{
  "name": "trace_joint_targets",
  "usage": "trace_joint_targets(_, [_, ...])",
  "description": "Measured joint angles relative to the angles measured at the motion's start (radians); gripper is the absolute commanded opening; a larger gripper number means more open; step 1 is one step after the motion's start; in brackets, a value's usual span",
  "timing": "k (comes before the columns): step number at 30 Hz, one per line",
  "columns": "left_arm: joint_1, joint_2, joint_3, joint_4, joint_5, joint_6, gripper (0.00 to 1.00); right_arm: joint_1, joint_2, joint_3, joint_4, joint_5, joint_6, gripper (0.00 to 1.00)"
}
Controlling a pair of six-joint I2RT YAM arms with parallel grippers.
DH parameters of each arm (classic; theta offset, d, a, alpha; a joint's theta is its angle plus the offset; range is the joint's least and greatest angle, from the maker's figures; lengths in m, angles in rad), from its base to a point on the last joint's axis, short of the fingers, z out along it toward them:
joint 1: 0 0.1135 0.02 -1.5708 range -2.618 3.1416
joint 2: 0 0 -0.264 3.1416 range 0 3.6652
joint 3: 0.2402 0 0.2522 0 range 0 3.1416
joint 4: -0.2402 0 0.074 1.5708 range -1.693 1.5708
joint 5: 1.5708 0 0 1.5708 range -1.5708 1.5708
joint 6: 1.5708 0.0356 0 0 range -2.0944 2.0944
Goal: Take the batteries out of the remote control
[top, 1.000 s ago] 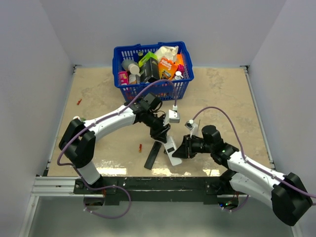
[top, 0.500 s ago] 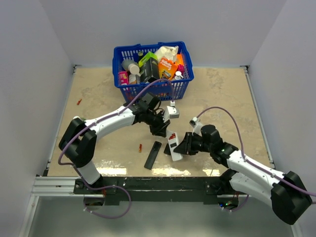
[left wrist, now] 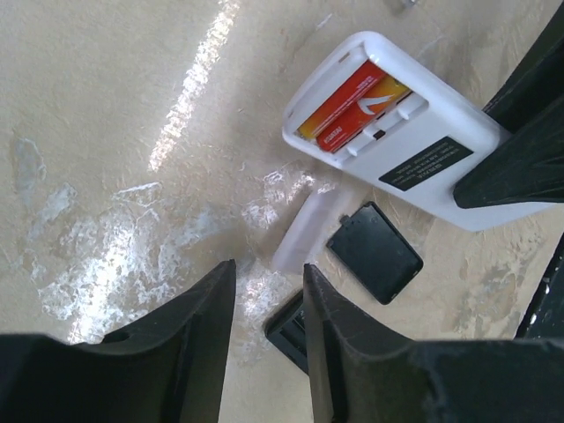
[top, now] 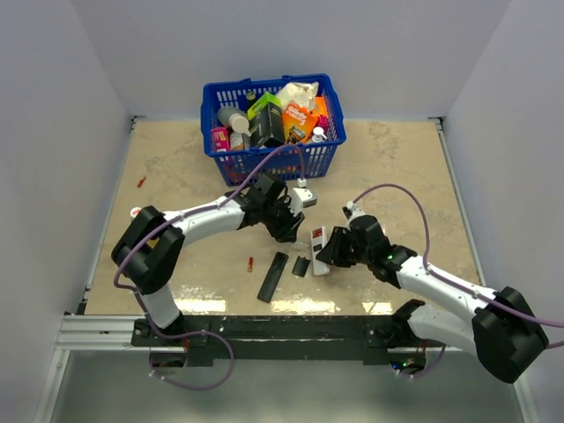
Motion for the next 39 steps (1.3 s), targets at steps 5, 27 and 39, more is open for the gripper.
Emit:
trace_joint_targets(5, [0.0,-0.012,-0.027,0.051,-0.043,-0.044,0.58,-0.001,0.015,0.0,-0.025,0.027,-0.008,0.0])
trace_joint_targets(27, [0.005,-0.541,-0.169,0.13,-0.349,-0.406,0.99,-0.002,-0.275,-0.031,-0.27,0.034,0.114,0.0])
trace_joint_targets(39, [0.005,-0.597,-0.201,0.033,-0.346,-0.435,0.96,-0.002,-0.512,-0.259,-0.276,-0.008,0.329,0.18])
